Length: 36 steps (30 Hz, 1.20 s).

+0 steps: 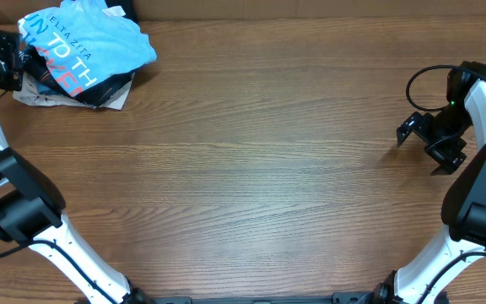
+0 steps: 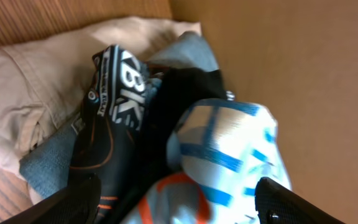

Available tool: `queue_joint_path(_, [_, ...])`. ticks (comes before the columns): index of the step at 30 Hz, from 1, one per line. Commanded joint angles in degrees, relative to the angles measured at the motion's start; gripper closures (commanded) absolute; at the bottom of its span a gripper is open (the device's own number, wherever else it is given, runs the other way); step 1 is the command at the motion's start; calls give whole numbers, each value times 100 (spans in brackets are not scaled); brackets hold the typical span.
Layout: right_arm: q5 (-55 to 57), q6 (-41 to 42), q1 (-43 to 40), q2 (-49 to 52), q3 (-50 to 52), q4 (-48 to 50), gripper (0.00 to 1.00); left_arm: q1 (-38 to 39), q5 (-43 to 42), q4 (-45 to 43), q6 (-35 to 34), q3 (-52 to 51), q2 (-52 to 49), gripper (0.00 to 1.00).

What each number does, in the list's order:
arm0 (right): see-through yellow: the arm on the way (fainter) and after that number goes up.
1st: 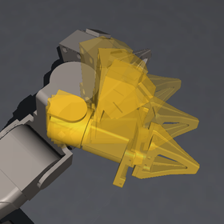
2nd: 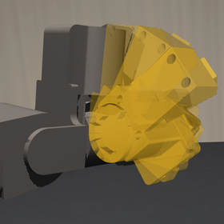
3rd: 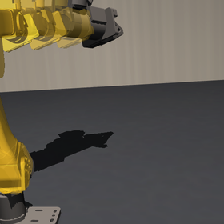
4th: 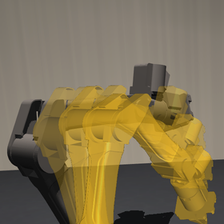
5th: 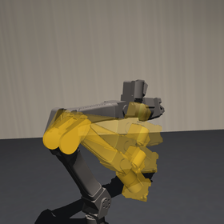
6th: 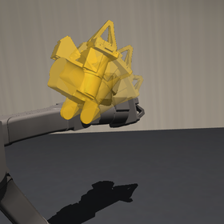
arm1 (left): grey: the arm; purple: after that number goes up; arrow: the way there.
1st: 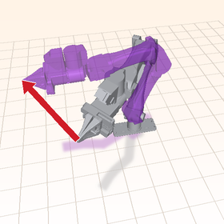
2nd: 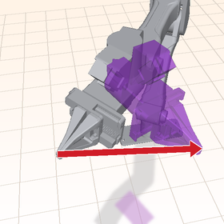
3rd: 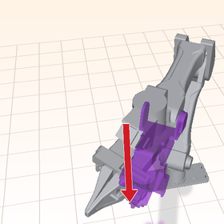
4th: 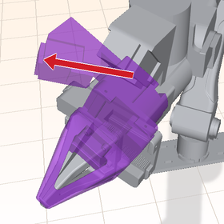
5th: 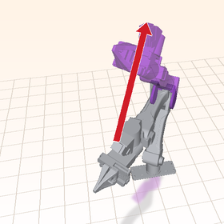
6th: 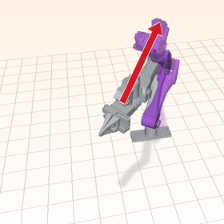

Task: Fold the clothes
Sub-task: 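Lower the shirt onto the stack and release with the left gripper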

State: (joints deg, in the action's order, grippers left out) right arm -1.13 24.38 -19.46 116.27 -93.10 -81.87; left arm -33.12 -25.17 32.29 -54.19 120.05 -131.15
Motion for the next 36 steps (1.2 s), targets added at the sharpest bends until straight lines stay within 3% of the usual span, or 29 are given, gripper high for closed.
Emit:
queue_joint_path(1, [-9, -66, 0, -52, -105, 4, 0, -17, -420, -157, -109, 98, -282, 19])
queue_joint_path(6, [-7, -63, 0, -52, -105, 7, 0, -7, -492, -299, -105, 98, -365, 29])
queue_joint_path(8, [-9, -66, 0, -52, -105, 9, 0, 17, -601, -450, -66, 98, -365, 40])
queue_joint_path(14, [-9, -66, 0, -52, -105, 2, 0, 85, -597, -494, -63, 98, -365, 57])
queue_joint_path(16, [-7, -66, 0, -52, -105, 0, 0, 98, -595, -581, -11, 98, -365, 69])
queue_joint_path(19, [-7, -66, 0, -52, -105, -39, 0, 114, -522, -907, 245, 98, -365, 96])
queue_joint_path(30, [-7, -66, 0, -52, -105, -151, 0, 136, -81, -2212, 1222, 98, -365, 96])
queue_joint_path(36, [-9, -63, 0, -52, -105, -164, 0, 273, 487, -1998, 2256, 98, -365, 94])
